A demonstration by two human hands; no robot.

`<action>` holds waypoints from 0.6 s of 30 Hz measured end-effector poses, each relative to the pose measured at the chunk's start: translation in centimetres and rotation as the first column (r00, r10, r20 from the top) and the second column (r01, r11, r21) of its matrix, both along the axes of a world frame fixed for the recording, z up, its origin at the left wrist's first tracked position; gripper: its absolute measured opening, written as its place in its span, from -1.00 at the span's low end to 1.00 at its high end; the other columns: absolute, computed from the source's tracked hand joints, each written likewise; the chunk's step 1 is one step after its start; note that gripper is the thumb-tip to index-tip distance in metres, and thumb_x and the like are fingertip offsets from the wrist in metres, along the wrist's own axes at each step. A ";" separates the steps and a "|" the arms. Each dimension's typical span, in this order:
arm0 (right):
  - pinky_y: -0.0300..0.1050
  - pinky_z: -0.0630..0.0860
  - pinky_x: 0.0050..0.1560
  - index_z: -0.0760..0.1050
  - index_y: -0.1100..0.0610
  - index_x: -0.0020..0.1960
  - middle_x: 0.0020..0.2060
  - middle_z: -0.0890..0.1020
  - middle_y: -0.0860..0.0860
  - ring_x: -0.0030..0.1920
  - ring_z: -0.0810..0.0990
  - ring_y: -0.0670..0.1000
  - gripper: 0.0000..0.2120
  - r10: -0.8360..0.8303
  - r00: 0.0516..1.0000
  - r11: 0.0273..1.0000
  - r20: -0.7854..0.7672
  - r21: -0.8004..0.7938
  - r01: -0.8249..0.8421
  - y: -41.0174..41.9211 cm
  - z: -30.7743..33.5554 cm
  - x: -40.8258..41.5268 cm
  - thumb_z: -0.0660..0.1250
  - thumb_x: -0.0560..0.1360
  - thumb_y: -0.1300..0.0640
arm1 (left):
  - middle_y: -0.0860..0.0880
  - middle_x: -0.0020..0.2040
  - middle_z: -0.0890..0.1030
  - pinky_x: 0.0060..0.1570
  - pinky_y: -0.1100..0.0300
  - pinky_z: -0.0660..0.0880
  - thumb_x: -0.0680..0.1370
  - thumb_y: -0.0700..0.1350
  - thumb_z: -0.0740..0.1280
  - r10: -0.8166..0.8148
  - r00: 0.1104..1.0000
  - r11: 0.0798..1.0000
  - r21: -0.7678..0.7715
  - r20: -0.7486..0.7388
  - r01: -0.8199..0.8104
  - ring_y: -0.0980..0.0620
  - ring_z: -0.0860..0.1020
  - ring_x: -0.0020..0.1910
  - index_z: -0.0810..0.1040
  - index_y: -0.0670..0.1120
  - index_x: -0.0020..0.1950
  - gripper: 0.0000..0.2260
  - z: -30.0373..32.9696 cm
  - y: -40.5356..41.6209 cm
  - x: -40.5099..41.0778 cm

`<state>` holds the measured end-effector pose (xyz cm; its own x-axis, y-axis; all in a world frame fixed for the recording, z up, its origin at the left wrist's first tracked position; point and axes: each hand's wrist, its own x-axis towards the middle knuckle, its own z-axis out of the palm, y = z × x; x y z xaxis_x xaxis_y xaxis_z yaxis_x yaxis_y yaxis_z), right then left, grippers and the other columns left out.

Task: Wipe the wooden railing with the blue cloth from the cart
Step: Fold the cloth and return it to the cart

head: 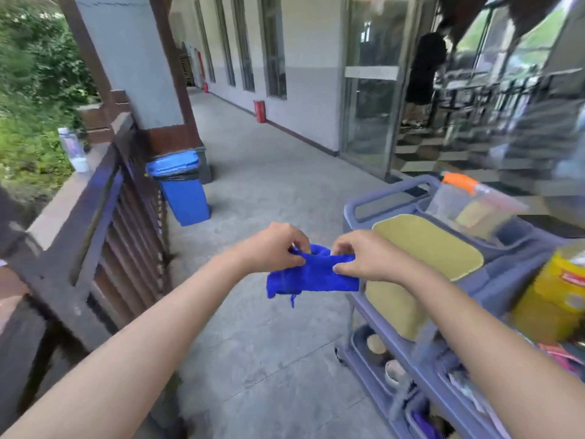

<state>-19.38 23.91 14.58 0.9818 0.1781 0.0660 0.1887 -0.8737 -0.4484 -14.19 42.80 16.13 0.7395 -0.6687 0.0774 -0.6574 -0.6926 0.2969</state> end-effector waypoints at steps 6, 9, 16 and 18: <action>-0.03 0.46 -0.18 0.49 0.10 -0.27 -0.31 0.59 0.02 -0.23 0.52 0.06 -0.99 -0.271 0.962 0.961 0.020 0.061 0.269 -7.0 -2.0 1.9 0.32 0.32 0.18 | 0.04 -0.24 0.52 -0.34 0.35 0.23 0.41 -0.24 0.30 -0.264 0.964 0.964 0.038 0.037 0.262 0.08 0.39 -0.28 0.62 -0.10 -0.08 -0.85 -0.9 -9.7 6.6; 0.01 0.48 -0.16 0.52 0.17 -0.25 -0.27 0.63 0.08 -0.21 0.54 0.09 -0.95 -0.384 0.923 0.920 0.022 0.090 0.381 -10.8 -2.5 2.8 0.32 0.31 0.19 | 0.00 -0.17 0.60 -0.31 0.39 0.24 0.42 -0.23 0.30 -0.380 0.925 0.924 0.063 0.024 0.378 0.10 0.40 -0.24 0.62 -0.09 -0.07 -0.85 -0.9 -14.9 9.2; -0.02 0.49 -0.13 0.56 0.16 -0.18 -0.30 0.58 -0.03 -0.20 0.54 0.02 -0.91 -0.552 0.834 0.833 0.023 0.071 0.549 -17.5 -2.3 4.3 0.36 0.33 0.17 | -0.03 -0.08 0.66 -0.19 0.35 0.30 0.43 -0.22 0.33 -0.590 0.807 0.806 0.025 -0.021 0.591 0.11 0.49 -0.15 0.62 -0.12 -0.08 -0.89 -1.0 -24.2 13.8; -0.05 0.49 -0.13 0.57 0.15 -0.17 -0.29 0.57 -0.04 -0.20 0.54 0.00 -0.91 -0.606 0.796 0.795 0.008 0.057 0.604 -19.0 -2.6 4.4 0.36 0.34 0.16 | -0.02 -0.07 0.66 -0.20 0.36 0.28 0.43 -0.22 0.34 -0.644 0.764 0.763 0.031 -0.039 0.645 0.15 0.47 -0.16 0.62 -0.11 -0.08 -0.89 -1.4 -26.9 14.8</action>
<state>-14.97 4.90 11.96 0.8862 -0.4557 0.0837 -0.3596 -0.7904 -0.4960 0.56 15.95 14.77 0.1343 -0.9905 0.0278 -0.9461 -0.1199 0.3010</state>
